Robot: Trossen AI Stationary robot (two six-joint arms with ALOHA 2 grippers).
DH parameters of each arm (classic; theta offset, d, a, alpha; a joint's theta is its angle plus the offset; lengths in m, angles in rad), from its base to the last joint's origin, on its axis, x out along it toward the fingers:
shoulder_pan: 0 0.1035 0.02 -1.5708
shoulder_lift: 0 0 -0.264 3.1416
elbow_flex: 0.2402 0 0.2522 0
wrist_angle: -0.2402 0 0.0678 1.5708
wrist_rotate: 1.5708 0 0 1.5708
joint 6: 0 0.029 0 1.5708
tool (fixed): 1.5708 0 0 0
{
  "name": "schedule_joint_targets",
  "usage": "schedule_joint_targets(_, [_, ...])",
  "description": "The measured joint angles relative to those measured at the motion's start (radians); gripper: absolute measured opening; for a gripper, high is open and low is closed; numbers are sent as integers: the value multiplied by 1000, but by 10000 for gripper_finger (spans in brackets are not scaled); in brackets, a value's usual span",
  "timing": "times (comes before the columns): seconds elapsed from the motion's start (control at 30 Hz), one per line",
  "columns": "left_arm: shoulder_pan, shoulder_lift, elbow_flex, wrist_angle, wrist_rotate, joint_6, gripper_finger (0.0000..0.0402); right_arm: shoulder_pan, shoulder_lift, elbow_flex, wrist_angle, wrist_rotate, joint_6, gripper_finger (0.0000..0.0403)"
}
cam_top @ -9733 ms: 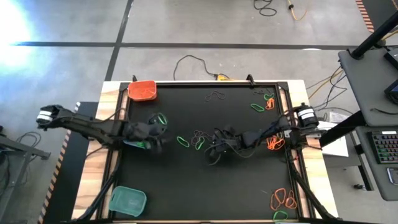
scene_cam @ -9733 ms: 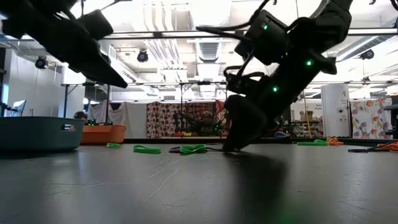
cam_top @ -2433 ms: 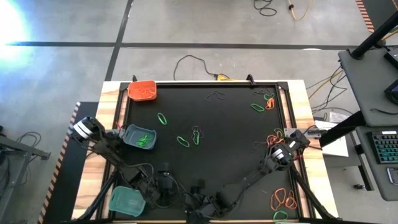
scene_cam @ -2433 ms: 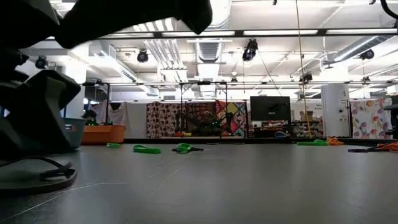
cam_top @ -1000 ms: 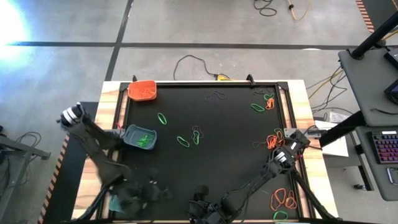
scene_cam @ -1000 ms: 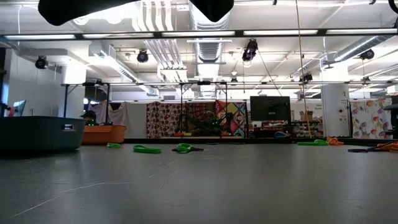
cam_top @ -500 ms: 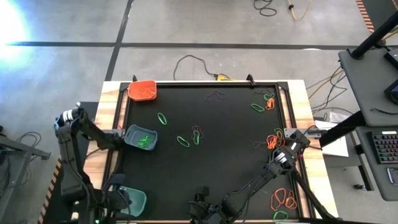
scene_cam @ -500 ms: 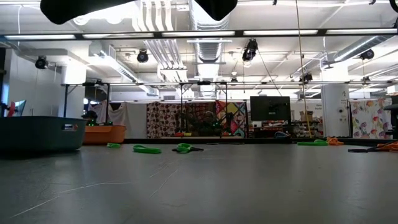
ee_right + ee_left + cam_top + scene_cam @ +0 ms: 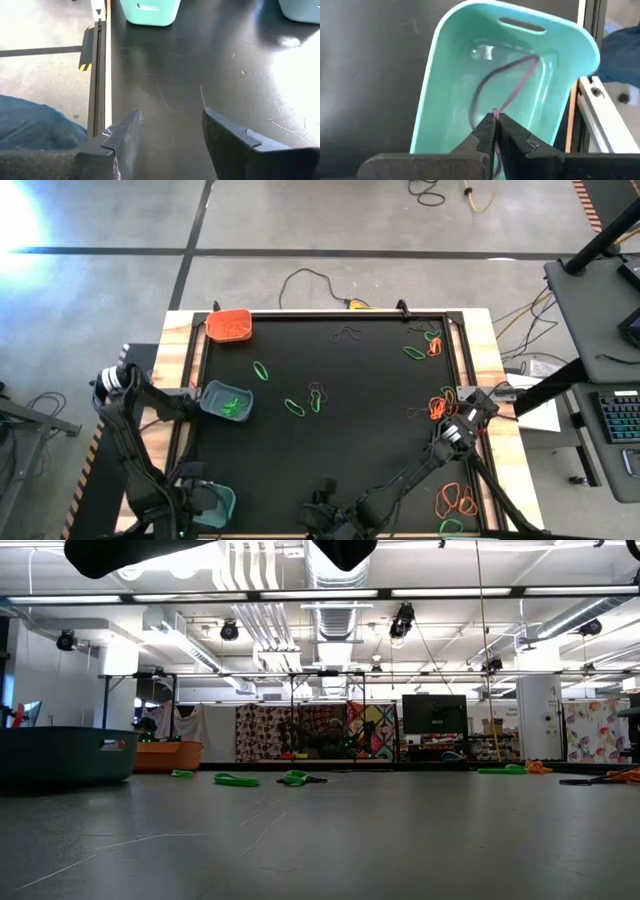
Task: Sort rubber bands into baskets
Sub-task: Put the purple rubber band into the green bin, then put the green rubber band into the blue bin
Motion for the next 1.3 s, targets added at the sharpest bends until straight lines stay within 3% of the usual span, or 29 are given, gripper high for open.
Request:
schedule_joint_targets(0.43, [19,34,-71,80,31,54,8,2,0,0,0,-2,26,199])
schedule_joint_targets(0.8, [46,34,-61,87,16,94,78,2,0,0,0,-2,26,199])
schedule_joint_targets(1.1, [49,33,35,-4,14,164,138,0,0,0,0,-2,25,199])
schedule_joint_targets(1.2, [55,33,97,-98,-59,211,150,-2,0,0,0,-1,19,199])
schedule_joint_targets(1.3, [66,33,162,-219,-282,213,156,-5,0,0,6,6,18,199])
